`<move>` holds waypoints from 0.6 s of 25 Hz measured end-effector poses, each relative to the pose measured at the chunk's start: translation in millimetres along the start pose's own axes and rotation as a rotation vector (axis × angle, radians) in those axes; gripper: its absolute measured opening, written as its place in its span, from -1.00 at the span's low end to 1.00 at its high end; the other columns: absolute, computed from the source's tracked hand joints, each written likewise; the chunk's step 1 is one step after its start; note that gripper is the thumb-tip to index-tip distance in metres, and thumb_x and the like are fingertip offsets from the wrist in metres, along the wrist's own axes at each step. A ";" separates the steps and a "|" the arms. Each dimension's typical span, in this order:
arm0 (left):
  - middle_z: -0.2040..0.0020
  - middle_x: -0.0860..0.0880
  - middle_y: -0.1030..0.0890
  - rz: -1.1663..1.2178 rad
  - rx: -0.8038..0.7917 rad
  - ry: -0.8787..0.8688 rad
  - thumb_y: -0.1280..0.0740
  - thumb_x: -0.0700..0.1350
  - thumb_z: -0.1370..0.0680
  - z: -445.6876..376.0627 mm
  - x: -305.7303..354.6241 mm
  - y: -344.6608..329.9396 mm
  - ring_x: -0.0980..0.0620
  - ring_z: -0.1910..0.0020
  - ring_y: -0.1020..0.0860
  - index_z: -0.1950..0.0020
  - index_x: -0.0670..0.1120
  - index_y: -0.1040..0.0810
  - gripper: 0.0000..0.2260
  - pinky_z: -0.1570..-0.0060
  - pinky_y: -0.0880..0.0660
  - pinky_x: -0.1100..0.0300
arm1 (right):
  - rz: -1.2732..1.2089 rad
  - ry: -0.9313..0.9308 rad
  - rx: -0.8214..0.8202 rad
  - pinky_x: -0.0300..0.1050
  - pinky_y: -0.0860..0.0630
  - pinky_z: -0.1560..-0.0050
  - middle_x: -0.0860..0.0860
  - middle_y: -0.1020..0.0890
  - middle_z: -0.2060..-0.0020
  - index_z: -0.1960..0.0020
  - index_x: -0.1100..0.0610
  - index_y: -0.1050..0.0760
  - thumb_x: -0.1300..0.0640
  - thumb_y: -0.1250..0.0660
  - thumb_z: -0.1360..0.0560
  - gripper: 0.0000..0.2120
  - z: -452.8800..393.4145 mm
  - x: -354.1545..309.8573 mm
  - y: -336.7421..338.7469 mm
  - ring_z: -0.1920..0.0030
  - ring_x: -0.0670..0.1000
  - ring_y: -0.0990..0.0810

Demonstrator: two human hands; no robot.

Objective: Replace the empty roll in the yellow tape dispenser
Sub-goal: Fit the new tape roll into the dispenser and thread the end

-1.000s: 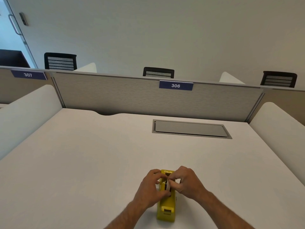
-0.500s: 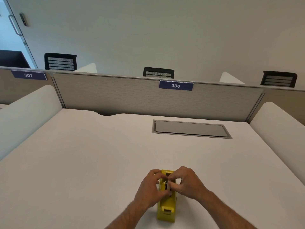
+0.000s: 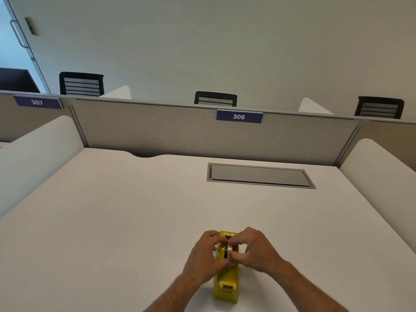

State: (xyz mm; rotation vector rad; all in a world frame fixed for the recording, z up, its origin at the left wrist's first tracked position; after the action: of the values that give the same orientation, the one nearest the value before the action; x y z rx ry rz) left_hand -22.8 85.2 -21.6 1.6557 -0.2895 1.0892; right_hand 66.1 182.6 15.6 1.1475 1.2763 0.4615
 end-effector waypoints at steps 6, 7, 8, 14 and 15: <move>-0.37 0.12 -0.41 -0.003 -0.004 0.016 -0.54 0.18 -0.32 0.3 -0.9 -1.2 0.11 -0.17 -0.50 -0.20 0.16 -0.56 -0.52 -0.19 -0.54 0.23 | -0.034 -0.016 0.018 -0.13 -0.57 0.09 -0.20 -0.73 0.20 0.09 -0.07 -0.71 -0.09 -0.36 -0.42 -0.81 -3.5 3.4 2.2 0.13 -0.11 -0.57; -0.37 0.12 -0.42 0.001 0.001 0.011 -0.54 0.19 -0.32 0.2 -0.5 -1.0 0.11 -0.18 -0.50 -0.20 0.16 -0.56 -0.52 -0.20 -0.55 0.21 | -0.030 -0.015 0.012 -0.13 -0.57 0.09 -0.21 -0.73 0.20 0.09 -0.08 -0.71 -0.10 -0.36 -0.41 -0.80 -3.3 2.7 1.4 0.12 -0.11 -0.57; -0.37 0.12 -0.42 0.005 0.002 0.008 -0.54 0.19 -0.32 0.3 -0.6 -1.0 0.11 -0.19 -0.50 -0.19 0.16 -0.57 -0.52 -0.21 -0.55 0.19 | -0.029 -0.012 0.010 -0.13 -0.57 0.09 -0.21 -0.72 0.20 0.09 -0.08 -0.71 -0.10 -0.36 -0.40 -0.81 -2.8 1.8 0.9 0.12 -0.11 -0.56; -0.37 0.14 -0.40 0.009 -0.006 0.029 -0.55 0.18 -0.30 1.3 -0.9 -1.2 0.10 -0.14 -0.51 -0.20 0.17 -0.56 -0.50 -0.16 -0.55 0.22 | -0.052 -0.013 0.034 -0.10 -0.57 0.09 -0.22 -0.73 0.20 0.09 -0.07 -0.71 -0.03 -0.38 -0.44 -0.86 -3.0 5.8 1.5 0.13 -0.10 -0.57; -0.37 0.13 -0.41 0.009 -0.004 0.022 -0.55 0.18 -0.31 1.5 0.0 -1.1 0.10 -0.15 -0.51 -0.20 0.16 -0.56 -0.51 -0.18 -0.55 0.22 | -0.048 -0.016 0.027 -0.12 -0.57 0.09 -0.22 -0.73 0.18 0.07 -0.08 -0.71 -0.06 -0.39 -0.42 -0.84 -2.0 5.6 1.1 0.12 -0.11 -0.57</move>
State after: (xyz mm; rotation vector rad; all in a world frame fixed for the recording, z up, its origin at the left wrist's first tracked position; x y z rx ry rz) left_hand -21.3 84.3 -22.3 1.6390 -0.2848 1.1124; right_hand 66.2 188.3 13.9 1.1384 1.2973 0.3996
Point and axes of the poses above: each hand's wrist, its own z-axis away from the middle knuckle, its own y-axis out of the back of the hand, x = y × z, the point moved 9 cm from there along -z, towards the middle knuckle
